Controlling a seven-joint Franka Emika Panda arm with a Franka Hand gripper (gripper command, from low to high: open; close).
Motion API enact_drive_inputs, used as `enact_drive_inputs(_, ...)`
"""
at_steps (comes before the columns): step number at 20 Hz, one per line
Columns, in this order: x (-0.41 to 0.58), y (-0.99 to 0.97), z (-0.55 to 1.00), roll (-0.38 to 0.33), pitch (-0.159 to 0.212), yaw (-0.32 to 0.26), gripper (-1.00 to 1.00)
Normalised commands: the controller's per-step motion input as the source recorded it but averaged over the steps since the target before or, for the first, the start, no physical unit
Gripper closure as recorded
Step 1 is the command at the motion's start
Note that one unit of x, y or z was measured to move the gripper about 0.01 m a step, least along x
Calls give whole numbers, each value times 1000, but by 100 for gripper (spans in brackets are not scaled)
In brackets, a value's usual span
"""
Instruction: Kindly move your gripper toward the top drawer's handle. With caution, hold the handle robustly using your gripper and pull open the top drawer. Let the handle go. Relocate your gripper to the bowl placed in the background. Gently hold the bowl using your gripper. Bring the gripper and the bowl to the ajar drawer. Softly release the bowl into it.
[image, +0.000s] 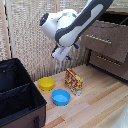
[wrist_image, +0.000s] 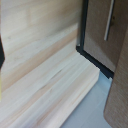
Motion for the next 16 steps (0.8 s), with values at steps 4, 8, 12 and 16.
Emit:
enact_drive_inputs(4,598,63,37,247,85,-168,-100)
enact_drive_inputs(8,588,64,40,245,85,-172,-100)
enact_drive_inputs(12,444,194,7,289,102,-174,-100)
enact_drive_inputs(16,353,274,0,308,111,-174,-100)
